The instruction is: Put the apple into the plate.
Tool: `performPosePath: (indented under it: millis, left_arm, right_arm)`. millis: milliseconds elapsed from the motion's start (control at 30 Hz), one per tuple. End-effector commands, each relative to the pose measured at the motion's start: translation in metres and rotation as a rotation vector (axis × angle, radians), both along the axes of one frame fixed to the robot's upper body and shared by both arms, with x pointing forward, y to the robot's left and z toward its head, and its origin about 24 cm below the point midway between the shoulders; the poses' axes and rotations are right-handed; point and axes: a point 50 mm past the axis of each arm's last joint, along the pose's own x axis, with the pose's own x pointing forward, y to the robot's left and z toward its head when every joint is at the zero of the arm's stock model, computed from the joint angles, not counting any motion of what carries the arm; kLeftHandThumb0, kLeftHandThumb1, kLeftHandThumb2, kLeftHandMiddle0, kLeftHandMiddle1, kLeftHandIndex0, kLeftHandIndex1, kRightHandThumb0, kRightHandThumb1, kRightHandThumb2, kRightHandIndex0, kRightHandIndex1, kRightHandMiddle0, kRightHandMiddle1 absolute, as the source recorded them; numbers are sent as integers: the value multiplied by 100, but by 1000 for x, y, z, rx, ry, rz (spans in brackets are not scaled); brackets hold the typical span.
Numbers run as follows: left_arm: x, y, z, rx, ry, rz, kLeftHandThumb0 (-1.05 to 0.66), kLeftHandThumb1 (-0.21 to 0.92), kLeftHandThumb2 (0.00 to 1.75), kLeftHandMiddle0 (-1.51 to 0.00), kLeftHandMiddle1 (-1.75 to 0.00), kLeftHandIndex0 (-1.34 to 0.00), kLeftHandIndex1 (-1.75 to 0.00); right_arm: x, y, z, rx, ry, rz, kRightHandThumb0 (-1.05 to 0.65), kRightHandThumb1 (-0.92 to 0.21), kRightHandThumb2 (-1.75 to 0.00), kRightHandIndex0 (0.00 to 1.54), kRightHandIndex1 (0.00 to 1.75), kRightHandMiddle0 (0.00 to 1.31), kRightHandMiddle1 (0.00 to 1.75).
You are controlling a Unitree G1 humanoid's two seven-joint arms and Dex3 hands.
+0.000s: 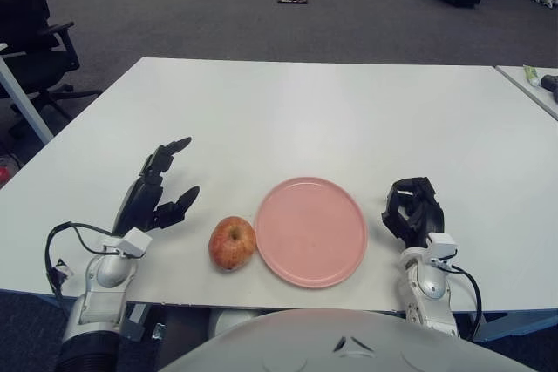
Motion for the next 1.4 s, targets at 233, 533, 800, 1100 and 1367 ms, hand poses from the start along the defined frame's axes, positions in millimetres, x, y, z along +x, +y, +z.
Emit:
performPosePath:
  millis: [233,533,800,1100,1367]
  left_arm:
    - [-5,-4,13,48,-18,-111,-105,89,34,0,0,0,0]
    - [-19,-6,14,-30,-58,-73,-105,92,37,0,0,0,0]
    - [-32,-15,19,-175,-117,-101,-105,92,53,0,0,0,0]
    - [-44,-59,42,-212,-257,-186,-105,92,62,0,0,0,0]
    - [-43,-53,45,-140,-197,-223,-105,92,70,0,0,0,0]
  right_arm:
    - [4,4,-2,24,6,-4,-39,-63,-92,61,175,37,175]
    - [4,4,-3,31,11,2,-39,-63,-92,62,175,37,175]
    - [5,3,-4,14,16,5,-39,-63,-92,62,175,37,175]
    - [6,3,-3,16,19,-7,-39,-63,-93,61,175,38,175]
    - [7,2,-4,25,31,-4,-39,-63,-92,60,175,37,175]
